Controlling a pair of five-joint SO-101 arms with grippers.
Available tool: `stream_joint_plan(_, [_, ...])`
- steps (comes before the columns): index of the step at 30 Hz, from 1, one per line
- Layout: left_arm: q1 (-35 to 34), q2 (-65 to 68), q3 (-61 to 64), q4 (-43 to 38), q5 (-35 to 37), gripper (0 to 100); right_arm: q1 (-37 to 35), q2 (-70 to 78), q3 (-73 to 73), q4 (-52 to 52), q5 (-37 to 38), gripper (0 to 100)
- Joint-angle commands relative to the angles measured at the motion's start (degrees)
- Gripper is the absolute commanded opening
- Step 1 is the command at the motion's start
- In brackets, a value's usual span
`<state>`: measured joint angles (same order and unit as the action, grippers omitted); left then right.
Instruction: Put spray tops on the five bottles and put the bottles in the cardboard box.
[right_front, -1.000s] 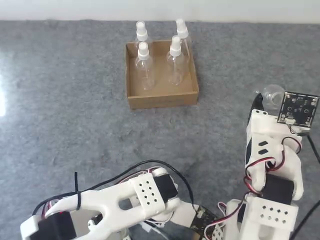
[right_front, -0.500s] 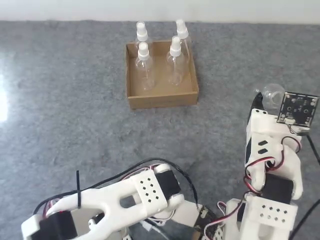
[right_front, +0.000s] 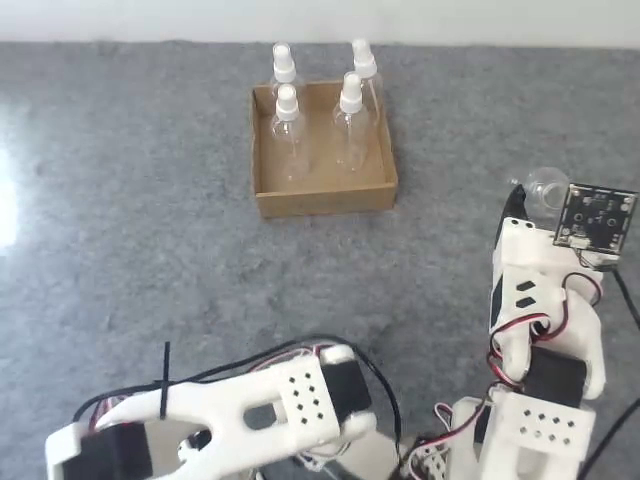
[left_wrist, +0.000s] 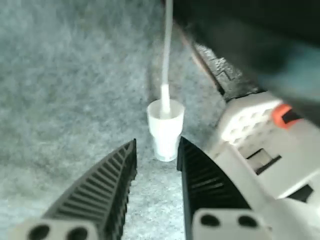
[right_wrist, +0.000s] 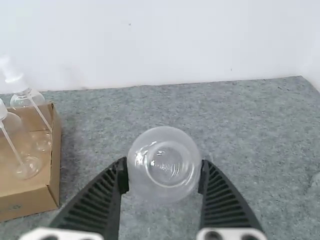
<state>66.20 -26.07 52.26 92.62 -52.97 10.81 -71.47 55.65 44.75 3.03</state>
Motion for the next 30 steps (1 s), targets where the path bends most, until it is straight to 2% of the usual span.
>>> stream_joint_plan(1, [4.57,-1.76,2.42,-3.87,-0.62,13,0.66,-1.1,-2.37,-1.63,-0.18,7.4])
stream_joint_plan(9, [5.19,-1.67,3.3,-4.92,-0.62,13,0.66,-1.1,-2.29,-1.63,-0.18,7.4])
stream_joint_plan(15, [5.1,-1.67,10.07,-13.98,-0.44,13,0.66,-1.1,-2.29,-1.63,-0.18,7.4])
stream_joint_plan(19, [5.01,-1.67,9.54,-13.1,-0.44,13,0.66,-1.1,-2.29,-1.63,-0.18,7.4])
stream_joint_plan(24, [-1.49,-1.67,9.71,-13.54,-0.44,12,0.66,-1.1,-2.29,-1.63,-0.18,7.4])
stream_joint_plan(30, [-8.0,-1.76,11.91,-16.62,-0.35,1,0.66,-1.1,-2.29,-1.63,-0.18,7.4])
